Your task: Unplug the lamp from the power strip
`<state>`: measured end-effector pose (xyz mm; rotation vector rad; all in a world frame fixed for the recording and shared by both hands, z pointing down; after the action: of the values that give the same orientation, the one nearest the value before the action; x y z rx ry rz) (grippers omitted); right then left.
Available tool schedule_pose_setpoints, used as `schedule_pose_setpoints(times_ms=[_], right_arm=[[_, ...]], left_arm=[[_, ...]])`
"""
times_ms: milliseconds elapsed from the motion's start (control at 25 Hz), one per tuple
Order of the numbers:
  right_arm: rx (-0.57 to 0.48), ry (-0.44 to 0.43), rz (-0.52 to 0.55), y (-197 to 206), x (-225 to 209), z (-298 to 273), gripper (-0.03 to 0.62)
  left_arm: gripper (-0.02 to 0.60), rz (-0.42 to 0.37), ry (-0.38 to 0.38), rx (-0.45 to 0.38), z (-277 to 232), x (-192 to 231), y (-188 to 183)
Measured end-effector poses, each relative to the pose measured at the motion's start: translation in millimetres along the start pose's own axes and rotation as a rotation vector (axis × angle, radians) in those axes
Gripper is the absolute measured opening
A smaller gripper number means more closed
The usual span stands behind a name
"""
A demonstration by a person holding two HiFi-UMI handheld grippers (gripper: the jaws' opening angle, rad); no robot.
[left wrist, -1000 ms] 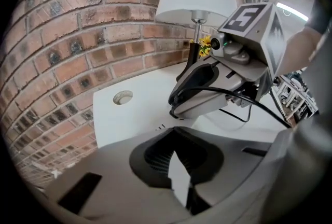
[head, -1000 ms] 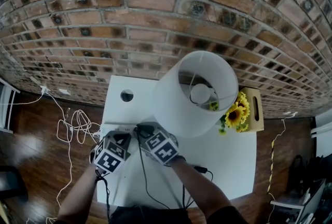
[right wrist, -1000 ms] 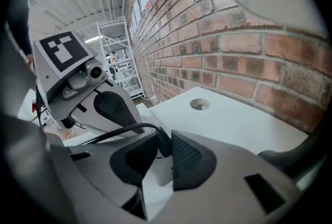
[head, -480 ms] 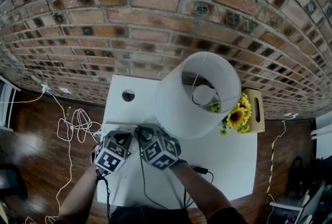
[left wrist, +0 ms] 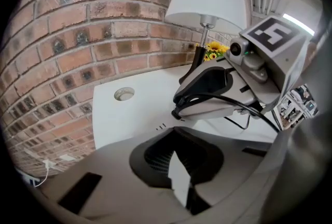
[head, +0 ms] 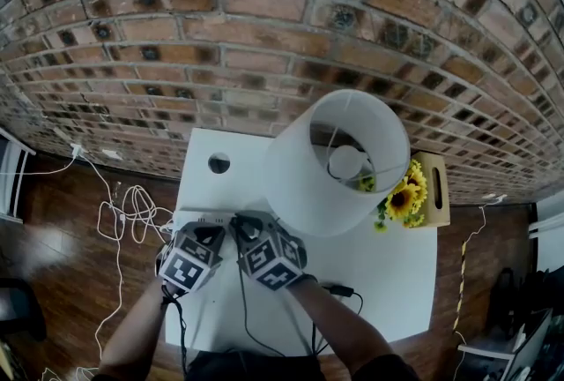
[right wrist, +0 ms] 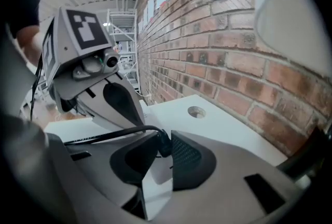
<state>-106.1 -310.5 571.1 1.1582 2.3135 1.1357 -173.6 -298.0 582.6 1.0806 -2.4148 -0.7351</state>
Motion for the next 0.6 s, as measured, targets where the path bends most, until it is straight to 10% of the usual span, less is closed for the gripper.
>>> schedule_pose_setpoints(times_ms=[600], right_arm=[[-0.013,0.042,-0.097,-1.0,-1.6,1.9,0.075]], left_arm=[[0.018,-0.036,0.003,-0.007,-0.1,-0.9,0.0]])
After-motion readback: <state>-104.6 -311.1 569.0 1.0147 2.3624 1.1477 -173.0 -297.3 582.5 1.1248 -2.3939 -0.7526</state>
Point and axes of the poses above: the fingertips, and each gripper's own axes: z backward along the fingers, x to its left, y out of its underside, the point moved 5 cm from there along z, backward along the fingers, and after that the axes turned 1 degree about y, right-handed, at the moved point
